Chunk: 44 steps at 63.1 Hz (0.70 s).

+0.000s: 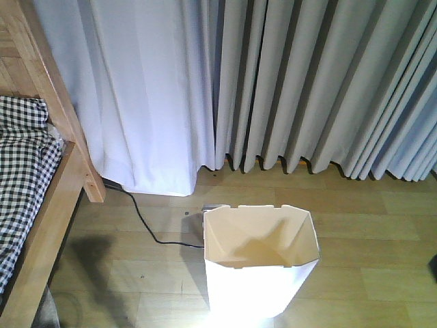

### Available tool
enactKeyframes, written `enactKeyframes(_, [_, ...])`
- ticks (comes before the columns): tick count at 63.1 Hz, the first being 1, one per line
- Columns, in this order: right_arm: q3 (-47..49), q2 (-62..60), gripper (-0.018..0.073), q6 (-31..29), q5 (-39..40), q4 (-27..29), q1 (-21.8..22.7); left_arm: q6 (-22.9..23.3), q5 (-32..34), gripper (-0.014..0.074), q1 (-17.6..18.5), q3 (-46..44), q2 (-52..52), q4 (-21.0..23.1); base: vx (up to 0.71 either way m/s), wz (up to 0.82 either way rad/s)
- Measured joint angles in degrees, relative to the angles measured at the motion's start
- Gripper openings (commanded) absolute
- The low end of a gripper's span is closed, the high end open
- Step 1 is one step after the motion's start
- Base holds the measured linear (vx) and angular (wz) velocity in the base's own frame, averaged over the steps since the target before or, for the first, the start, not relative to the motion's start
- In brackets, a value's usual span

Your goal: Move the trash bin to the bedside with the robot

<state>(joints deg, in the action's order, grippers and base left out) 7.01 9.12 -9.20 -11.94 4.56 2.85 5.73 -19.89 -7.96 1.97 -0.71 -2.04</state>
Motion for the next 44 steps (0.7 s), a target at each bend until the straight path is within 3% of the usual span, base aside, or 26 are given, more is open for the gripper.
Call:
enactKeyframes(6, [-3.9,0.0,-0.0009,1.3,4.5,-2.2,-4.9,0.0,0.0,-0.0006,0.0,0.0,0.0,0.0,0.0,0.0])
enactKeyframes(12, [-7.0,0.0,-0.0009,1.7,8.5,-2.6,-5.8,0.0,0.0,-0.0006,0.0,0.0,0.0,0.0,0.0,0.0])
enactKeyframes(23, [-8.6,-4.3,-0.0009,3.8,11.3,-2.6,-3.9,0.0,0.0,-0.0006,0.0,0.0,0.0,0.0,0.0,0.0])
enactKeyframes(44, [-8.6,-9.6,-0.0009,7.2,6.7,-3.7,1.1,0.0,0.0,-0.0006,0.0,0.0,0.0,0.0,0.0,0.0])
